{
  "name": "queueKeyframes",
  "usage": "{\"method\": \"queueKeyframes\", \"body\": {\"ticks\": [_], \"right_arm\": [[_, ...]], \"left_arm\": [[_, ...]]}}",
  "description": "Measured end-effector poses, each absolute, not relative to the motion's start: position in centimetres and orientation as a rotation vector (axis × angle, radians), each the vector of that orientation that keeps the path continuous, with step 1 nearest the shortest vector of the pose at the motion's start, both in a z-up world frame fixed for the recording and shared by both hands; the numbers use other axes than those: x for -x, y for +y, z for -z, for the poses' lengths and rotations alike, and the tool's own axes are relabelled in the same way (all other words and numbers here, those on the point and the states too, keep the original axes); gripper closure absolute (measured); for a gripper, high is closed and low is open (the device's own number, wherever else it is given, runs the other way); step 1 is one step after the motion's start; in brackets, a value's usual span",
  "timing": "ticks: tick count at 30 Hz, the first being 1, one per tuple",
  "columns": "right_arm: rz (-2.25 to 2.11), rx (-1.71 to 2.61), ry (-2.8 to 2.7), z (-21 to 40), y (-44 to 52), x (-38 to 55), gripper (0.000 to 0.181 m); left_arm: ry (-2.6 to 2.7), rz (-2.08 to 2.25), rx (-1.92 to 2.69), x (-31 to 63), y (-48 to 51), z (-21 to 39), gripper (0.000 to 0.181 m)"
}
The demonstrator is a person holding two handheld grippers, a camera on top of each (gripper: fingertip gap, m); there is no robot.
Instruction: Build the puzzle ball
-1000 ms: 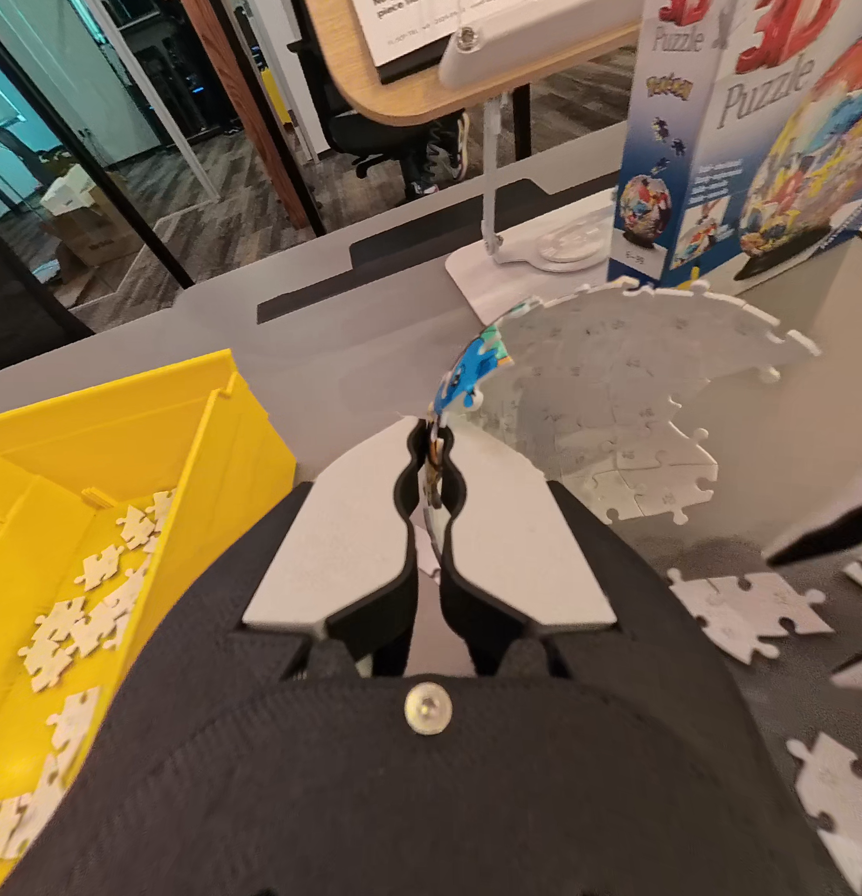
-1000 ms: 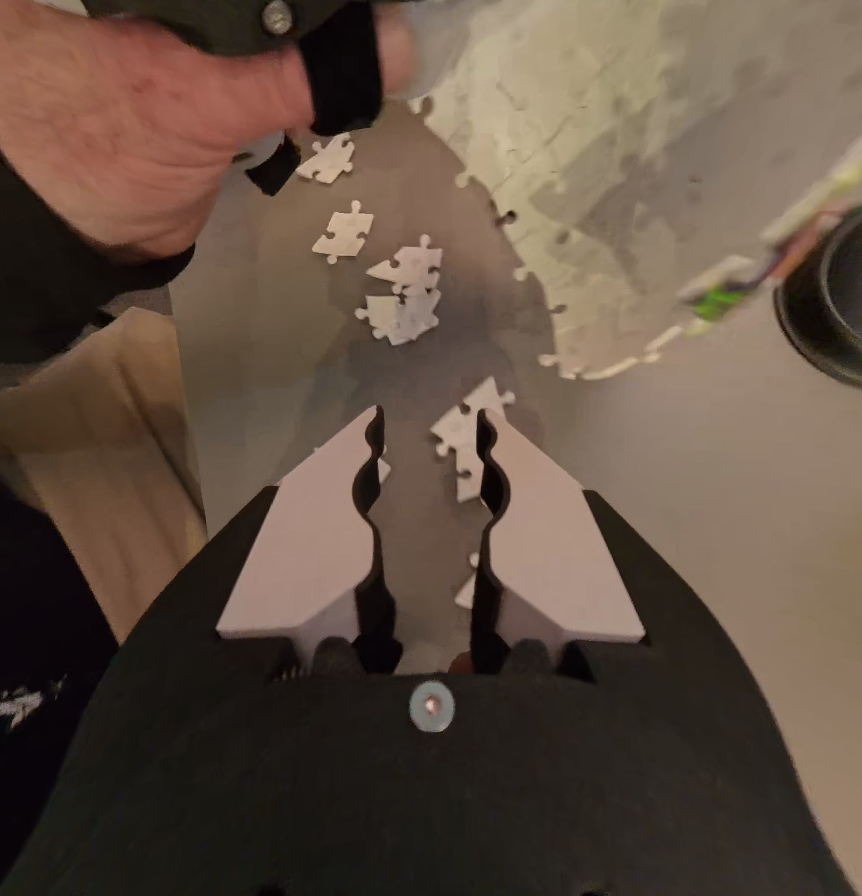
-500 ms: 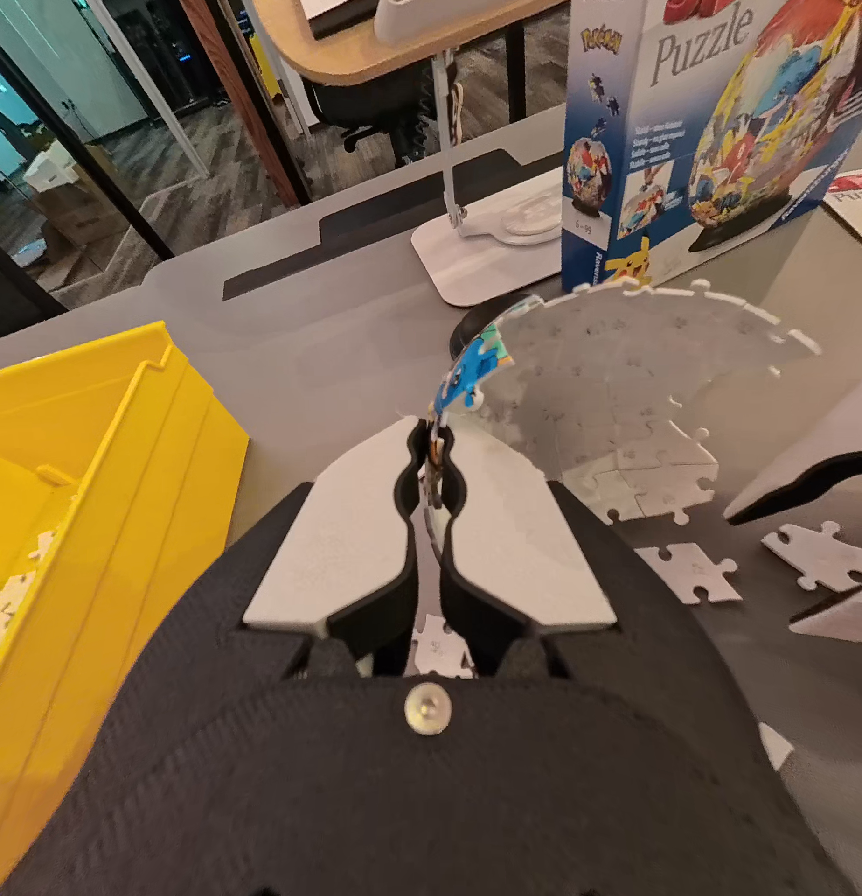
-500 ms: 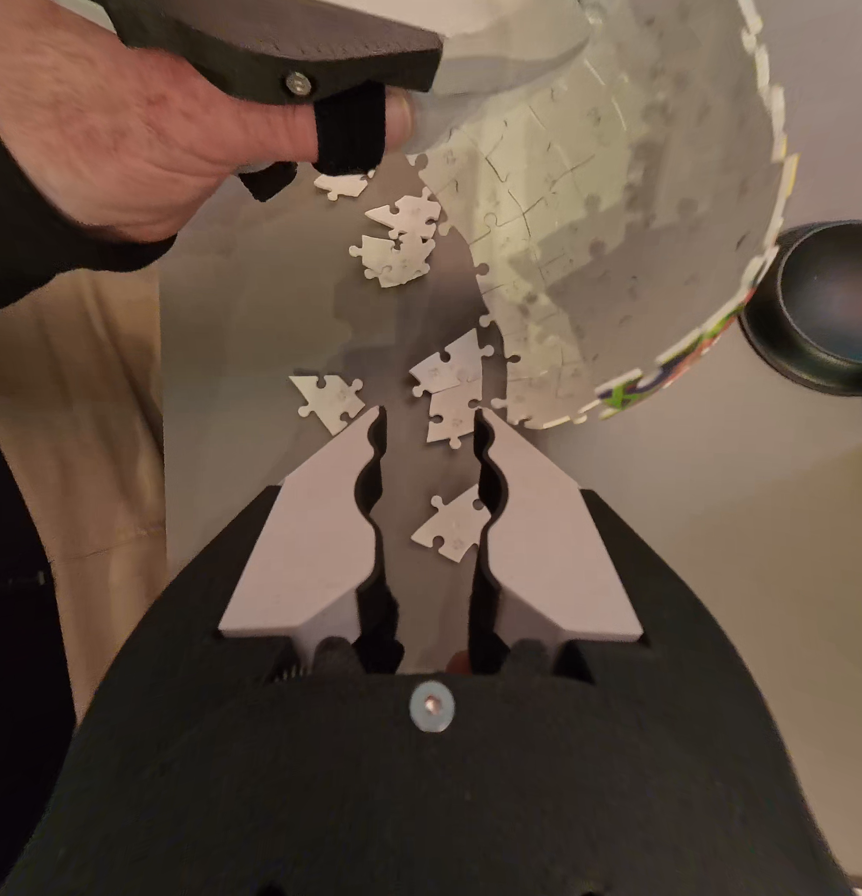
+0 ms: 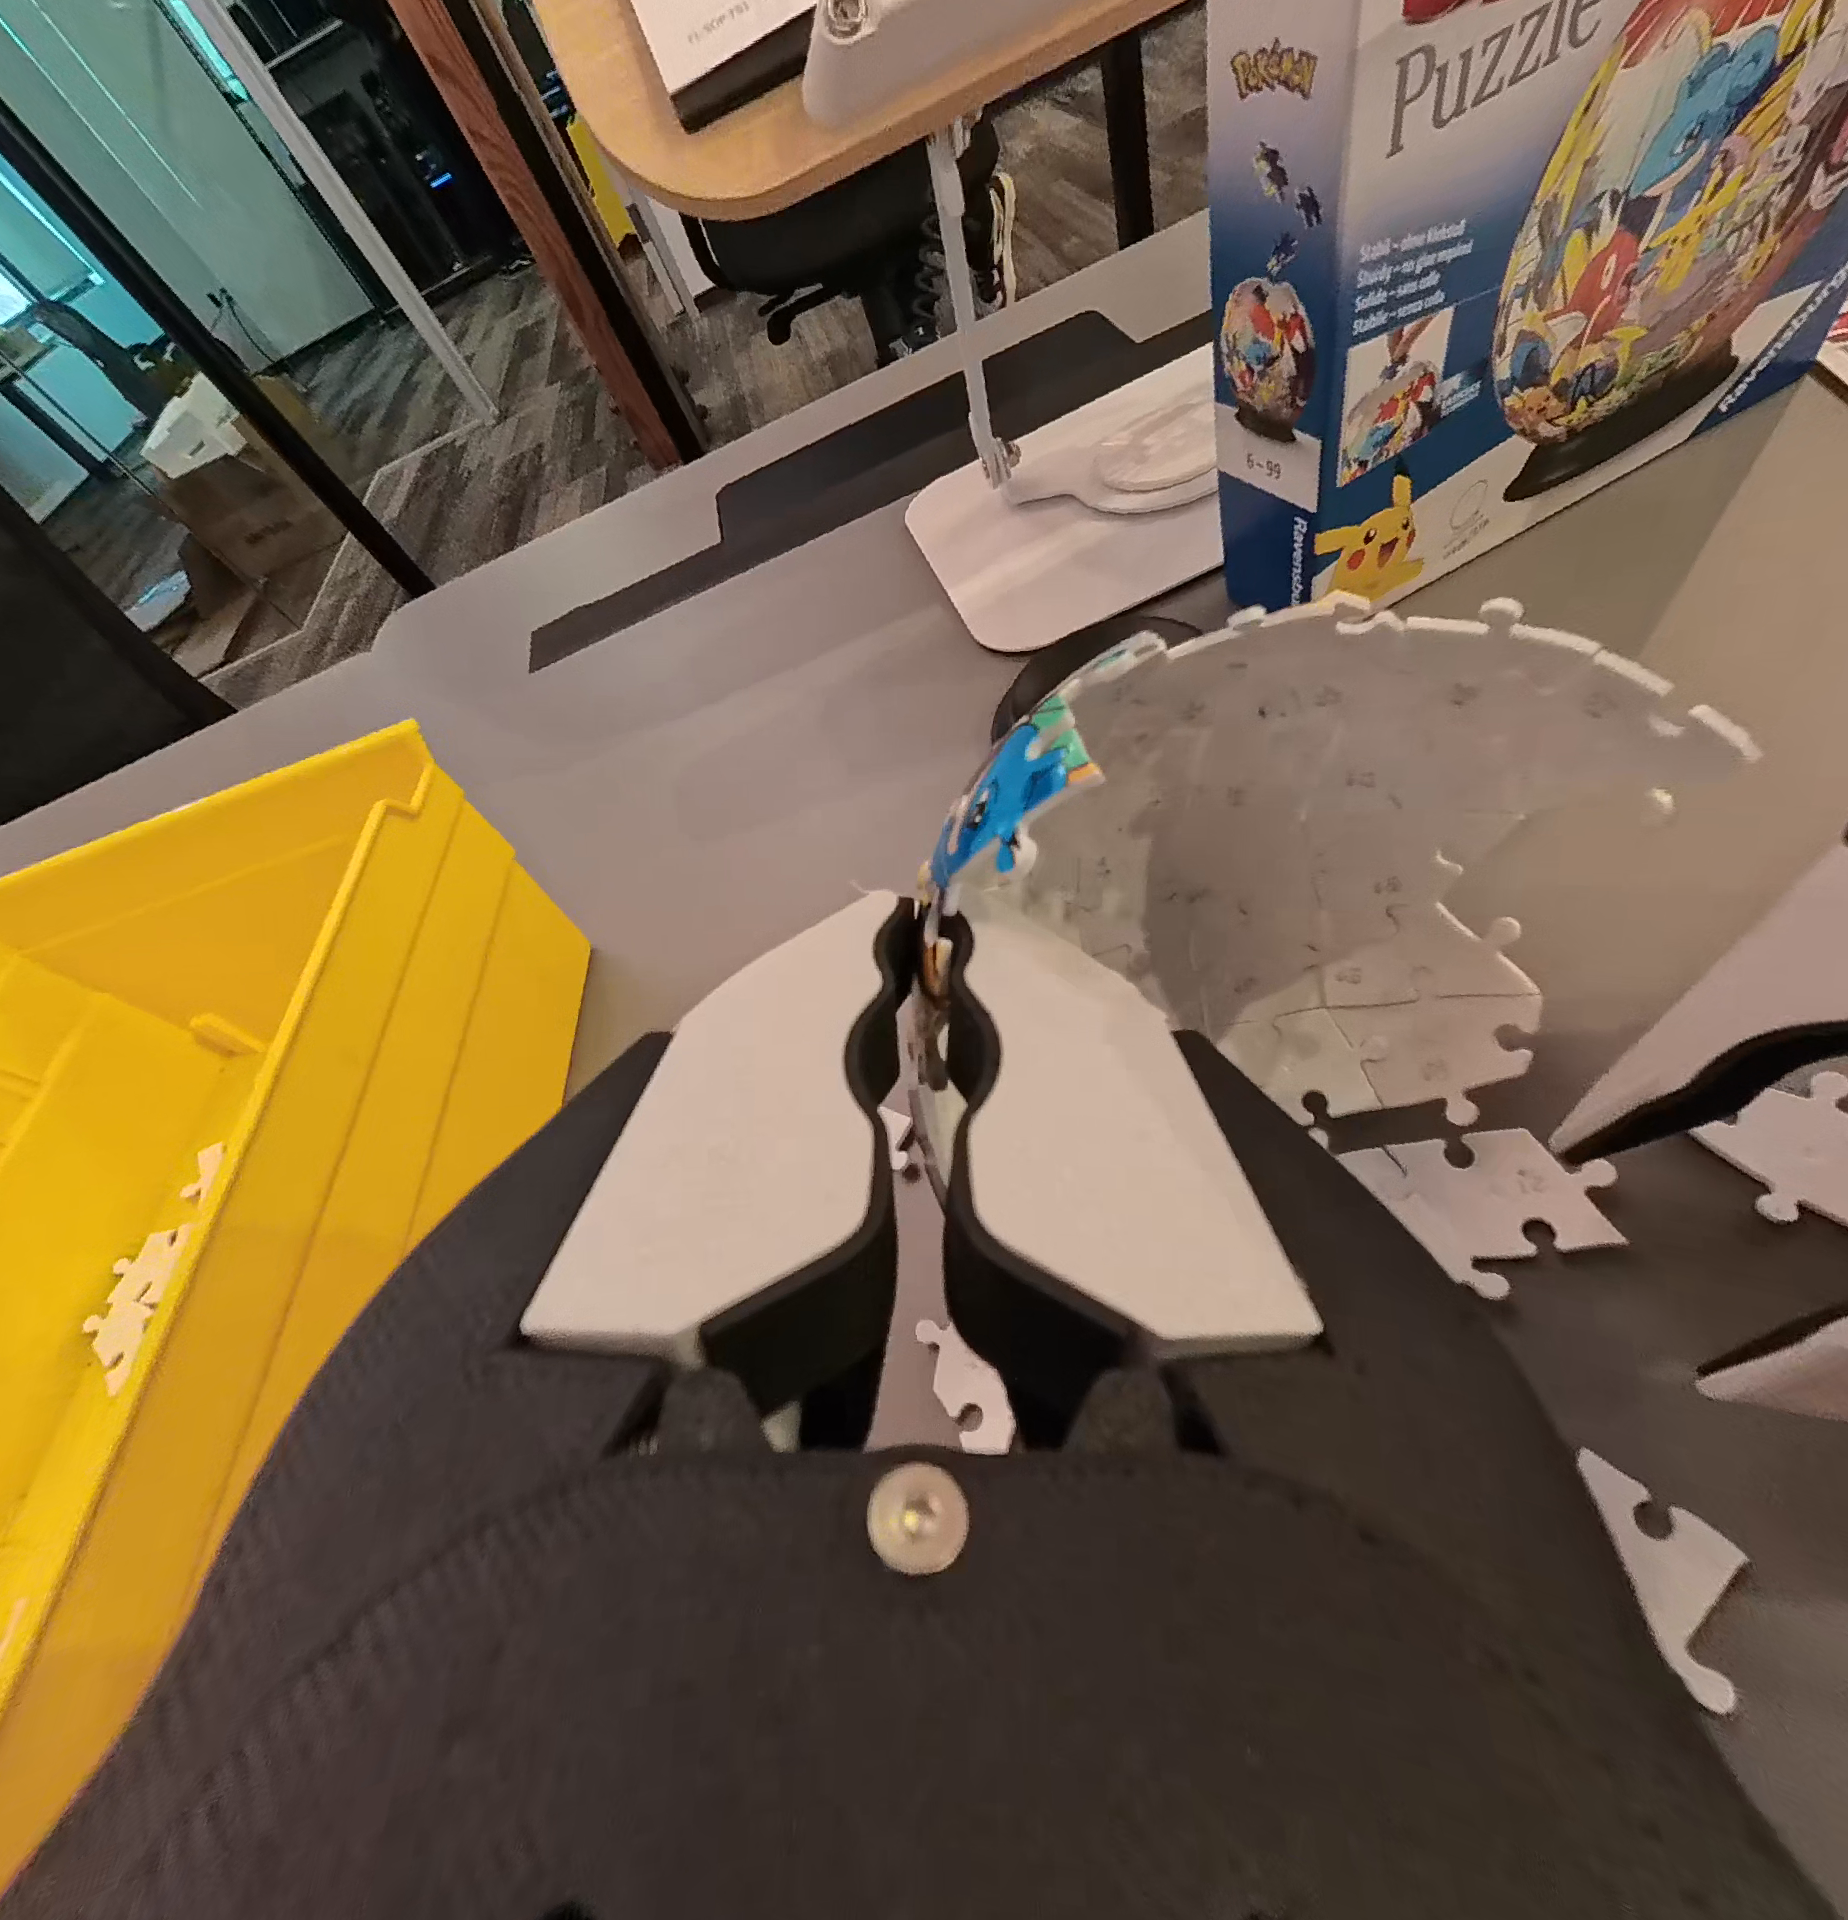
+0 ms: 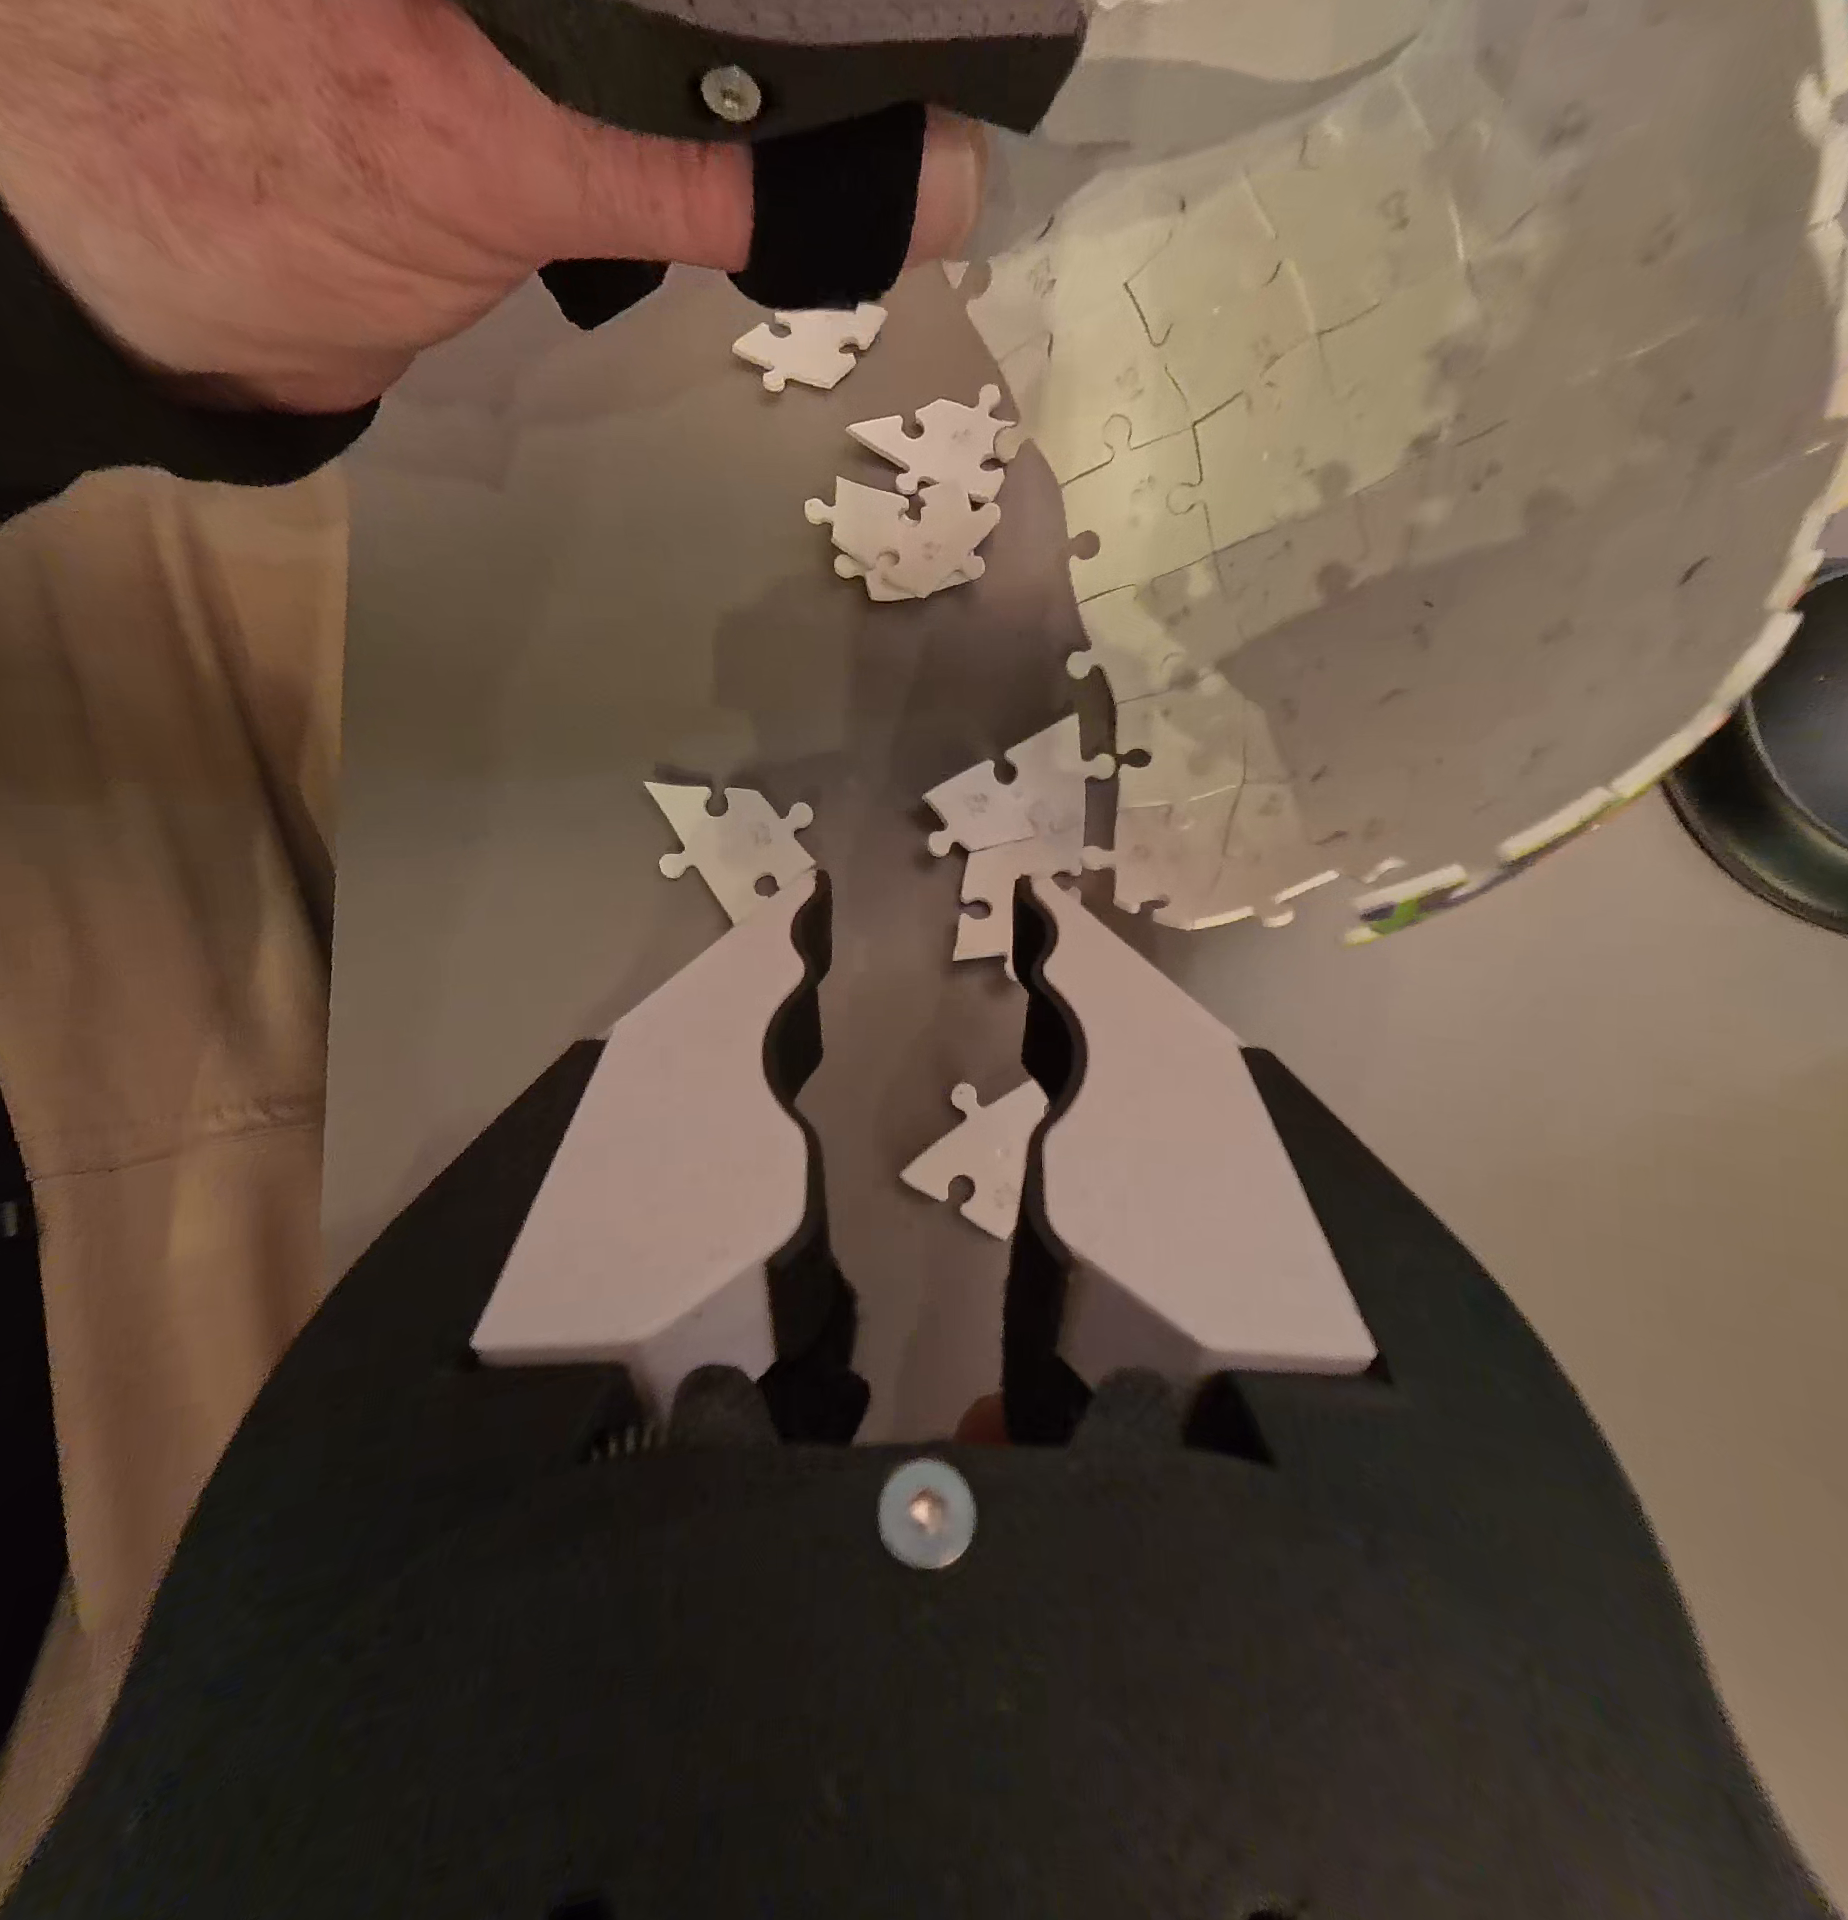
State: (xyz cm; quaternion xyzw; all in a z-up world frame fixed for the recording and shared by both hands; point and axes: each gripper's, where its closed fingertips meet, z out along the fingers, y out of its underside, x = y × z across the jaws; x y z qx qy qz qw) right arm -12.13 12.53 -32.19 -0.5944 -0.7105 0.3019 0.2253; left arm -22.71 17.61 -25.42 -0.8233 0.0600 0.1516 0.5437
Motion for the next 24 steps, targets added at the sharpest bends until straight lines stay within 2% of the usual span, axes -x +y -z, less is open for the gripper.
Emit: {"method": "queueKeyframes", "body": {"ticks": [24], "right_arm": [[-0.793,1.650,-1.981,33.6,12.8,12.5,0.145]], "left_arm": [[0.201,-0.407,1.969,21.9,17.3,26.1,0.178]]}}
